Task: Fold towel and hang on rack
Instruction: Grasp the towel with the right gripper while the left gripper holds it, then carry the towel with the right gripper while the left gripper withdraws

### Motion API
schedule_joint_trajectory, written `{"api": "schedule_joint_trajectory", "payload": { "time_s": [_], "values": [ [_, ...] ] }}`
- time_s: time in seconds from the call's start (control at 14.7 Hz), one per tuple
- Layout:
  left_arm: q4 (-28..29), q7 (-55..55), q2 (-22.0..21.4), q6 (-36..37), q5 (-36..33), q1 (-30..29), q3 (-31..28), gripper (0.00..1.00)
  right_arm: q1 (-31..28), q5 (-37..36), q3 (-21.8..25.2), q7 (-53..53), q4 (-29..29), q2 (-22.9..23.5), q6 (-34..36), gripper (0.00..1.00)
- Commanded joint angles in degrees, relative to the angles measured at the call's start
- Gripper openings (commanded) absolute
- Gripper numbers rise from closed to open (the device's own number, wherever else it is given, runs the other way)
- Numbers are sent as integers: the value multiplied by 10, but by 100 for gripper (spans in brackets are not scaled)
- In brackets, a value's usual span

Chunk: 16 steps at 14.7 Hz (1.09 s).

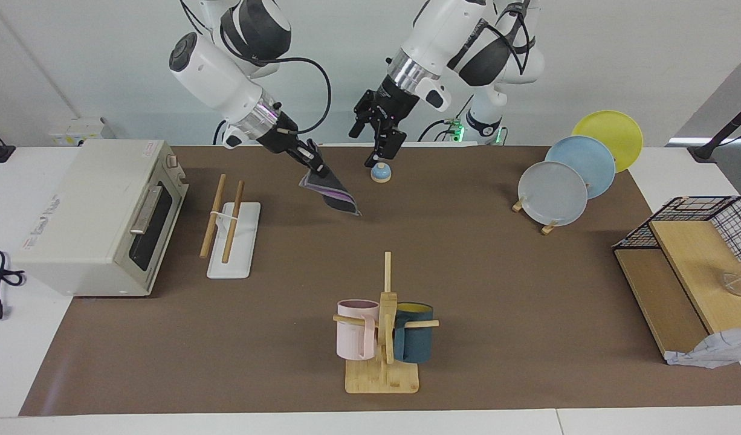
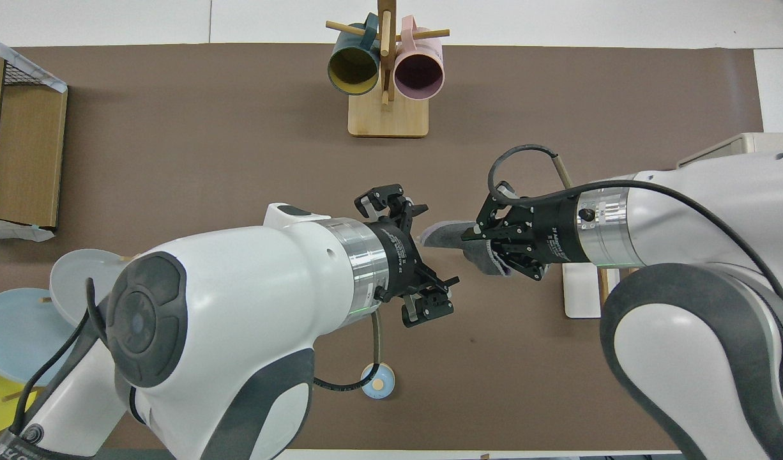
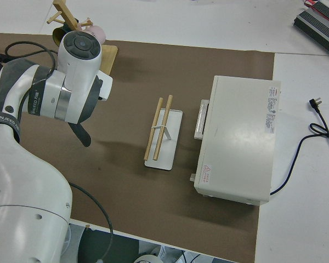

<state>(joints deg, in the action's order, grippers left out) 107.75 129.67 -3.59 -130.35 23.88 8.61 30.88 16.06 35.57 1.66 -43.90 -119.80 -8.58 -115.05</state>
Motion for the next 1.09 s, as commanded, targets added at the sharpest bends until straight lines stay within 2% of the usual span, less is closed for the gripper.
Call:
{"api": "schedule_joint_trajectory", "payload": {
  "time_s": [0.0,0.34,0.55,0.61,0.75,0.89,1.02],
  "values": [
    [47,-114,-40,15,-1,-47,-2,100,-38,-20,-3,49,-53,-41,7,0],
    [51,-341,-40,61,-1,-165,-3,100,-104,-45,-3,176,-83,-48,31,0],
    [51,-468,-40,77,-1,-213,-4,100,-145,-65,-3,253,-92,-46,45,0],
    [51,-506,-41,86,-3,-222,-6,100,-154,-82,-3,284,-92,-44,47,0],
    [49,-570,-40,98,-50,-249,-6,100,-168,-116,-3,344,-91,-43,44,0],
    [45,-627,-36,105,-66,-257,-7,100,-177,-167,-2,411,-78,-35,43,0],
    [41,-696,-34,117,-94,-258,-16,100,-194,-186,-2,450,-74,-31,42,0]
  ]
}}
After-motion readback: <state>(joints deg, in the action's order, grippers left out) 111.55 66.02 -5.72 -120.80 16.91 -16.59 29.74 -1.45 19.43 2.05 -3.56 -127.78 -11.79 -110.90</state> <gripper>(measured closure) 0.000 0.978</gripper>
